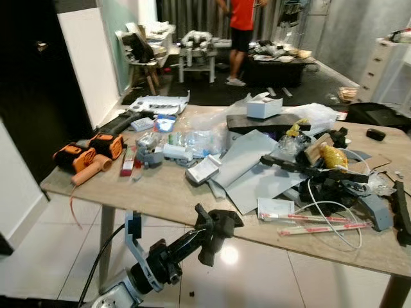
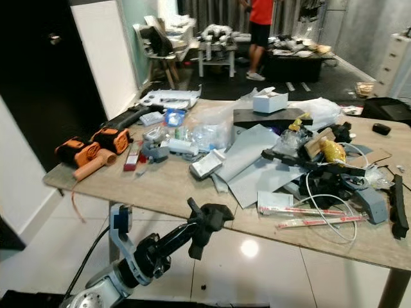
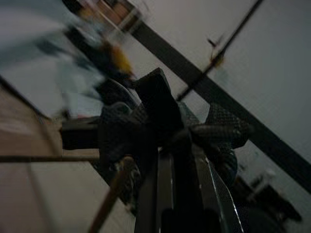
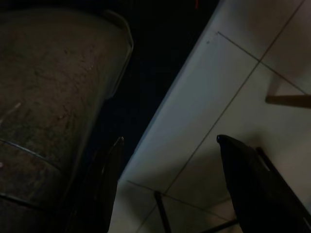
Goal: Picking trash to rubbish bin
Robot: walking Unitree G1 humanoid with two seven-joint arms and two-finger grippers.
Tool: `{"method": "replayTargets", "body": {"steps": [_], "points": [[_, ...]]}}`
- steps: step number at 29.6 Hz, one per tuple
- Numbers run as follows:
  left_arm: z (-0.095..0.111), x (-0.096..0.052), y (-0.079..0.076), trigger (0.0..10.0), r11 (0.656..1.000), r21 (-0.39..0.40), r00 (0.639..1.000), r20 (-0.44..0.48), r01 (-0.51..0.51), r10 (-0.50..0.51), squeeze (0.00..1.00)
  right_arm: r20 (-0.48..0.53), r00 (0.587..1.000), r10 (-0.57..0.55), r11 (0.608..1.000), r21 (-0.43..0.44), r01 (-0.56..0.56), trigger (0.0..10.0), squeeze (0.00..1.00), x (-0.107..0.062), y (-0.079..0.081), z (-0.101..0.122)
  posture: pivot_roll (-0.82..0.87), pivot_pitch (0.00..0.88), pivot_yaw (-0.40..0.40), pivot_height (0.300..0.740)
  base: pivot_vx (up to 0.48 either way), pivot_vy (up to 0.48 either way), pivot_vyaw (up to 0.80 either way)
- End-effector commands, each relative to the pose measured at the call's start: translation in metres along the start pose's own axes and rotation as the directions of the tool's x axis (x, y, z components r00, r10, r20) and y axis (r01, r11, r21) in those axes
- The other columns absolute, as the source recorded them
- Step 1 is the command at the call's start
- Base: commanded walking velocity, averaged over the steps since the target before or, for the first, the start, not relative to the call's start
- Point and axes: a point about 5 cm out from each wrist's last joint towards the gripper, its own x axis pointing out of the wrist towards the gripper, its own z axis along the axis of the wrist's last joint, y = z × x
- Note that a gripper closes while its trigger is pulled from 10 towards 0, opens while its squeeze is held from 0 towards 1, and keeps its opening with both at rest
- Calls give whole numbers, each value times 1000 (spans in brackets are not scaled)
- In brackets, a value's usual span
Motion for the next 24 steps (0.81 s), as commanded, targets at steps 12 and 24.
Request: {"method": "replayTargets", "body": {"steps": [12,24], "points": [[-4,1,2,10000,1000,-2,1000,1,-10,10,0,-30,999,19,1000,8,-19,10000,0,0,6,-9,-97,102,21,740,-342,0,0],[-39,-21,29,10000,981,35,965,-181,-189,193,0,-33,999,15,1000,6,-15,10000,0,0,6,-11,-97,104,19,740,-116,0,0]]}}
